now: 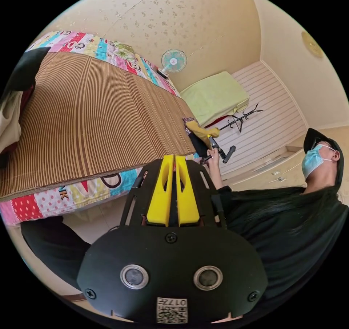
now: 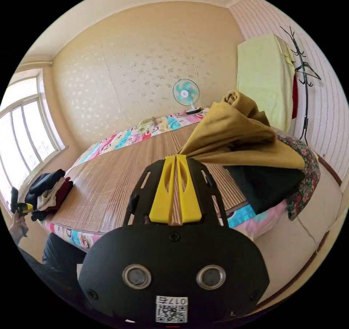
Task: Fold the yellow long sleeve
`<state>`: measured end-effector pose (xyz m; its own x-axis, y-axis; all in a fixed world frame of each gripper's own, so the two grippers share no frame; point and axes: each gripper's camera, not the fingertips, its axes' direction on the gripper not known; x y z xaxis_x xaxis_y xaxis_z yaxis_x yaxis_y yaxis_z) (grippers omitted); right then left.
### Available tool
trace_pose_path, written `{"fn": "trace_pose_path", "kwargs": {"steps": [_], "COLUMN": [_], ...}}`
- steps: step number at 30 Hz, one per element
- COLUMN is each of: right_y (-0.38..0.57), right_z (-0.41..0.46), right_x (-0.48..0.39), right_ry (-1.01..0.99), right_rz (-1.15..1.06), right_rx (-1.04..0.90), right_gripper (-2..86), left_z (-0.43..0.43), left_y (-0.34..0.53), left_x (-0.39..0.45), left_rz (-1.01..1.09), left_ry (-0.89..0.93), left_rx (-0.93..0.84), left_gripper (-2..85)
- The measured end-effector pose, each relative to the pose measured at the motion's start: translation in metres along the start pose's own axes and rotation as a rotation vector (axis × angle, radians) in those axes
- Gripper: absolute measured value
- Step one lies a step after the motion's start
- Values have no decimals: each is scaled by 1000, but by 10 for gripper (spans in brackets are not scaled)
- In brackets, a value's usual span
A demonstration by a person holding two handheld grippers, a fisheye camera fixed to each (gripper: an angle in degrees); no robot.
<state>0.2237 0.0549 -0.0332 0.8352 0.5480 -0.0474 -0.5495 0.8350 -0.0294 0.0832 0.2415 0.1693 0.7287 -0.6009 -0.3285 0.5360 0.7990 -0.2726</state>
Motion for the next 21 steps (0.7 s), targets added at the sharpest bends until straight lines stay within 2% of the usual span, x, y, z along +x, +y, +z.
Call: {"fn": "trace_pose_path", "kwargs": {"steps": [1,3,4,6,8,10,11,15,18,21], "right_y": [14,70,80,105,96,70,46,-31,-74,-103], "right_z": [-1,-4,-3,-11,-18,-18,-13,41,90,157], "right_x": [-16,-88,-109,-177,-181,-156,-127,-24,-9,-23], "right_ry": [-58,-594,-623,-413,-252,-129,-81,-158,-216,-107], "right_rz": [-1,-96,-128,-320,-376,-329,-235,38,69,36], "right_rx": [-16,-82,-126,-229,-186,-131,-116,-218,-297,-389], "right_gripper": [5,6,6,10,15,26,54,120,136,142], "left_z": [2,5,6,4,-4,-18,-22,-40,-44,-44], "left_y": [-2,-5,-8,-11,-12,-6,-4,17,29,31], "left_x": [0,1,1,1,0,-3,-4,-14,-23,-27], "left_rz": [6,12,18,17,16,17,16,-10,-46,-67], "left_ry": [17,39,46,51,66,66,57,-45,-40,-13], "left_rx": [-7,-23,-34,-42,-29,-3,1,26,49,70], "left_gripper": [-9,-9,-10,-10,-10,-10,-10,-10,-10,-10]}}
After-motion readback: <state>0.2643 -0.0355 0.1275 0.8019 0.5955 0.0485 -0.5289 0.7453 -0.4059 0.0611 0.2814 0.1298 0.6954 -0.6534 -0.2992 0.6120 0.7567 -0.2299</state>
